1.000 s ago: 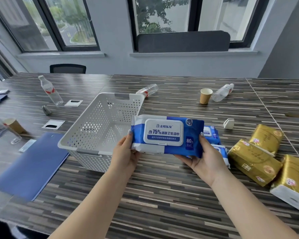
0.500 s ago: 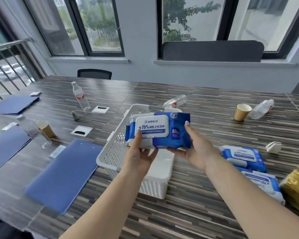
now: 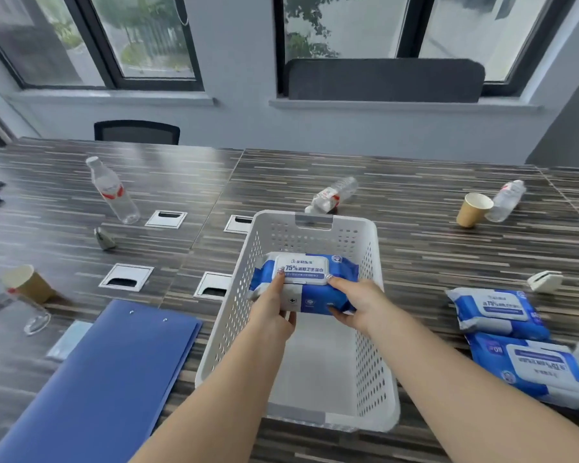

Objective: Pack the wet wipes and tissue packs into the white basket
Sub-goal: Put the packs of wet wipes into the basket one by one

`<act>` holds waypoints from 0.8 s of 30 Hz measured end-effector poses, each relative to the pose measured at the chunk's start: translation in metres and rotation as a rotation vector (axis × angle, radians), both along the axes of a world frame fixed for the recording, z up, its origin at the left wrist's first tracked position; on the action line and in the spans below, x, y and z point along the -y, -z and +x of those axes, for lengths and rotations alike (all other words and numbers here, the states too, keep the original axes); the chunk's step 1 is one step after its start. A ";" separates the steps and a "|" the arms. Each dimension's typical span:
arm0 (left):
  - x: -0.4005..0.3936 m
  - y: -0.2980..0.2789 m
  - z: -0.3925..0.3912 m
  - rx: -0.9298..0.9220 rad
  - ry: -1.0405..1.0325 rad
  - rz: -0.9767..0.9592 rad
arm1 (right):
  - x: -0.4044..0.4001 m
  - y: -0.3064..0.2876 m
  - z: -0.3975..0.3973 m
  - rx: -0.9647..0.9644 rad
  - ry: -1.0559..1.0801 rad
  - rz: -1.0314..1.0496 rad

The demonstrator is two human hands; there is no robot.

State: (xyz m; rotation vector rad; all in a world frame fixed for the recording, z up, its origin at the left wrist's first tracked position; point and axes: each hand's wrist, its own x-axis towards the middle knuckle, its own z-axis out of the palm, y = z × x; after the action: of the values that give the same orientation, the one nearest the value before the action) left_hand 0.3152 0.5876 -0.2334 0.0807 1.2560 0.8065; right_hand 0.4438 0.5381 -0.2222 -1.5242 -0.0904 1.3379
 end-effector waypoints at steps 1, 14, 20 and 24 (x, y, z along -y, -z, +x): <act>-0.008 0.007 0.003 -0.022 0.011 -0.005 | -0.006 0.006 0.002 -0.022 0.026 -0.022; -0.064 0.103 0.022 0.072 -0.093 0.008 | -0.075 0.097 0.008 0.080 0.092 -0.089; -0.075 0.124 0.017 0.009 -0.059 -0.033 | -0.083 0.125 0.002 0.089 0.122 -0.059; -0.076 0.128 0.019 -0.070 -0.019 -0.048 | -0.082 0.138 -0.001 0.122 0.166 -0.040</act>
State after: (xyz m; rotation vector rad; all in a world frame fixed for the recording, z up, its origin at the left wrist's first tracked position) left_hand 0.3339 0.6640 -0.3610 0.0587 1.3429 0.7951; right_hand 0.4425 0.6204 -0.3600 -1.6103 -0.0133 1.1213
